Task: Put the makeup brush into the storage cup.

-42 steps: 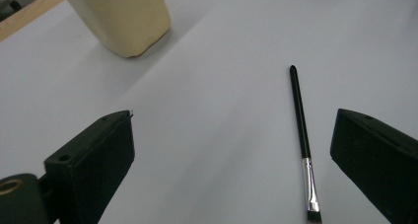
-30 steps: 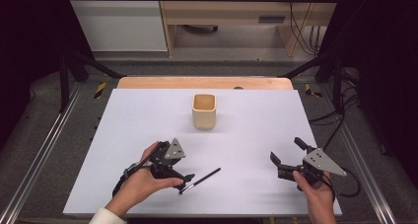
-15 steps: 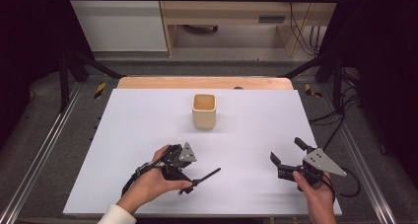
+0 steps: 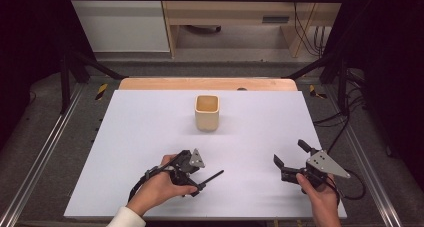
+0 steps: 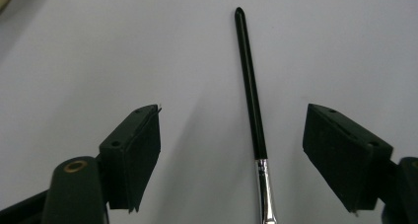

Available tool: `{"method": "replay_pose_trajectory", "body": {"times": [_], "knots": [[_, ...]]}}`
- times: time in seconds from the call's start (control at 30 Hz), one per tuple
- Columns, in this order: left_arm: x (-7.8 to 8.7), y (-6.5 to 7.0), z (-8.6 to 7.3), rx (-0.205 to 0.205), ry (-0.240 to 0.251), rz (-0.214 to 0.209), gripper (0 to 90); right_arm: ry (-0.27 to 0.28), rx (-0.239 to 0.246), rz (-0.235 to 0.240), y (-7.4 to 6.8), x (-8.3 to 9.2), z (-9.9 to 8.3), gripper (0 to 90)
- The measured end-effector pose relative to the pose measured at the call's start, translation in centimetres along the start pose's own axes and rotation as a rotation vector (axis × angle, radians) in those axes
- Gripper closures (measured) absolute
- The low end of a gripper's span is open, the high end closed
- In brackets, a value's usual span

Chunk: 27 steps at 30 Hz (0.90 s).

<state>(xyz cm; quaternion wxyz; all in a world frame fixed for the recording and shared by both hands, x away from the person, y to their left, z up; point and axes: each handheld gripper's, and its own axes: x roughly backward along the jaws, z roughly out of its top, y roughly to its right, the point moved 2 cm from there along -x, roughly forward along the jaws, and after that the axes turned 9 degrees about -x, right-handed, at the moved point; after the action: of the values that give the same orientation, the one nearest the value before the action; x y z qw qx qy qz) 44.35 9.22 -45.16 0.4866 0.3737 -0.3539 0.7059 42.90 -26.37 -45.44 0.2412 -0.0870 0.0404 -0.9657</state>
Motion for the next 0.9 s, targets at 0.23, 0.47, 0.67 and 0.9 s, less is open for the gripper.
{"method": "replay_pose_trajectory", "body": {"times": [0.23, 0.47, 0.67, 0.9], "knots": [[-0.04, 0.43, -0.06, 0.027, -0.015, -0.014, 36.4, -0.006, 0.01, 0.006, -0.1, -0.03, -0.05, 2.2], [-0.28, 0.64, -0.17, 0.038, -0.06, -0.03, 48.8, -0.006, 0.01, 0.004, -0.05, -0.04, -0.05, 2.2], [-0.53, 0.7, -0.24, 0.055, -0.093, -0.036, 54.4, -0.01, 0.008, 0.006, -0.13, -0.1, -0.11, 2.2], [-1.02, 0.96, -0.33, 0.054, -0.127, -0.049, 59.4, -0.012, 0.015, 0.005, -0.14, -0.11, -0.11, 2.2]]}}
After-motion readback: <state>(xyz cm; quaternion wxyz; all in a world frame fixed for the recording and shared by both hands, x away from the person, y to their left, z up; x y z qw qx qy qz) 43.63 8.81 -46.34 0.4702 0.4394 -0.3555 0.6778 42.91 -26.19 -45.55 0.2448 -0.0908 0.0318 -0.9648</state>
